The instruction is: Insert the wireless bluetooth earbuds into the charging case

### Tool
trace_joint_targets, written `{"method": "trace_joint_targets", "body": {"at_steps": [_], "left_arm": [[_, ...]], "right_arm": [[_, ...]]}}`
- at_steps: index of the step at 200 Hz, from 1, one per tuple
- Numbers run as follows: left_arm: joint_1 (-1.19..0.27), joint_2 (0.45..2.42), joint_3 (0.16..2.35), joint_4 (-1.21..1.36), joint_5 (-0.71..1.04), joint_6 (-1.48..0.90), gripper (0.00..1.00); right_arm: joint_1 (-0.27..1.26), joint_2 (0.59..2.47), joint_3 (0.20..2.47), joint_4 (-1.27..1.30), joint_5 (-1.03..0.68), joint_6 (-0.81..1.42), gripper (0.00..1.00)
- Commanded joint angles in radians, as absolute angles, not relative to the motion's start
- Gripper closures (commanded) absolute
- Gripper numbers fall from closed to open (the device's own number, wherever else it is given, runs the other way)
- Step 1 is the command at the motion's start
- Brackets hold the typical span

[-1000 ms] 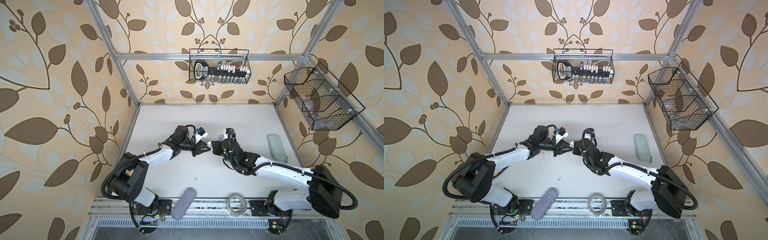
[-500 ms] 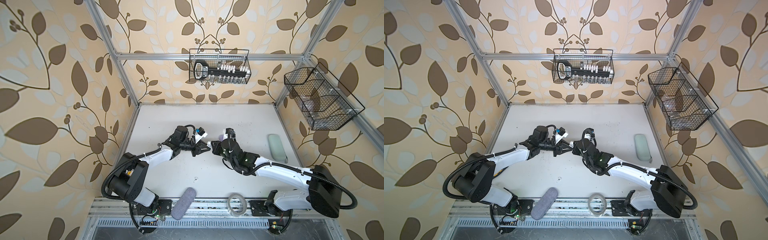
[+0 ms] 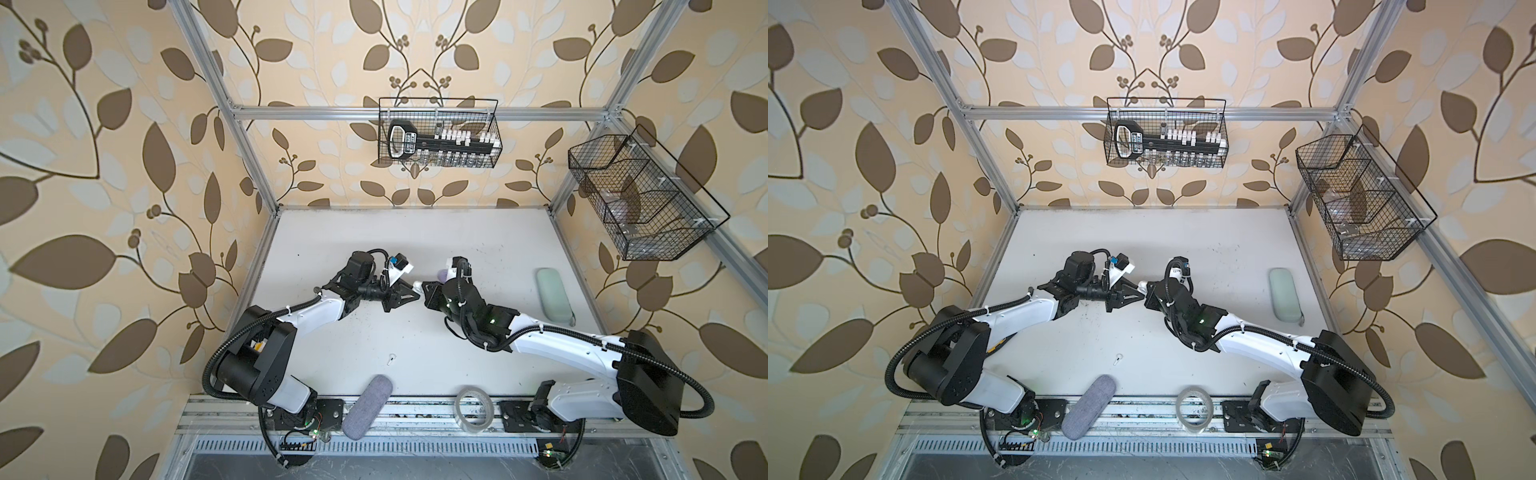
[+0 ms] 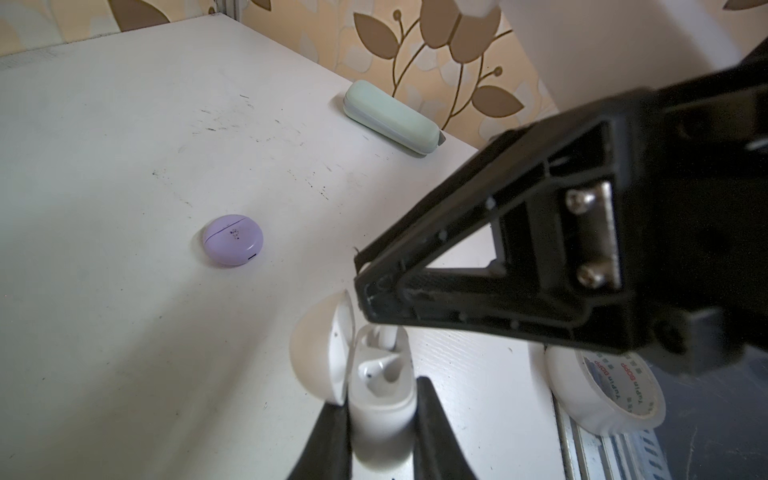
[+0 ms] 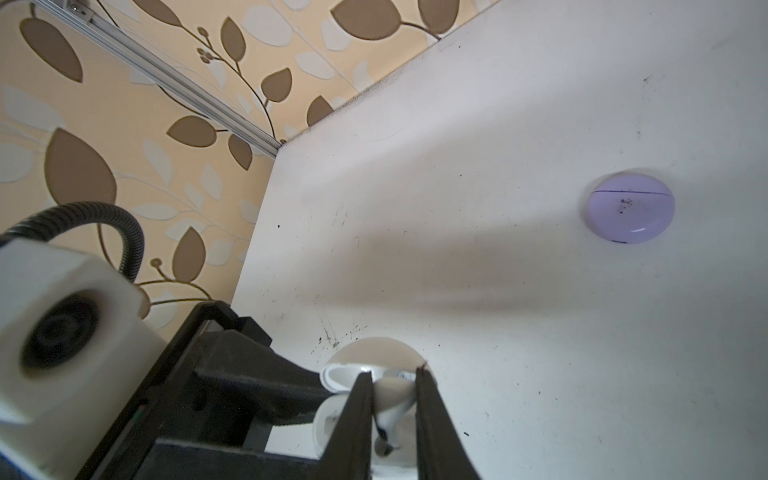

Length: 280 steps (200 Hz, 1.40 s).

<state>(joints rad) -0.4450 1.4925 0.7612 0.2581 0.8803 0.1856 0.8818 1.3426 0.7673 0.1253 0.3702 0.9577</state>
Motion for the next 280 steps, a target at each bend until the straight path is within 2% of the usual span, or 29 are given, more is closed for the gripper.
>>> {"method": "trace_joint_targets", "body": {"at_steps": [1,166,280], "left_arm": [[-0.430,1.446,0.752,0.308,0.874,0.178,0.89],[-0.428,1.428,0.752,0.308,0.893,0.183,0.89],[-0.428,1.424,0.725,0.359,0.890,0.184,0.93]], "right_arm": [[0.891,1.340,0.747,0.115,0.376,0.977,0.81],[0.876,1.321,0.765,0.124,0.357,0.973,0.82],[0.865,1.306,0.771,0.136,0.328,0.976,0.82]]}}
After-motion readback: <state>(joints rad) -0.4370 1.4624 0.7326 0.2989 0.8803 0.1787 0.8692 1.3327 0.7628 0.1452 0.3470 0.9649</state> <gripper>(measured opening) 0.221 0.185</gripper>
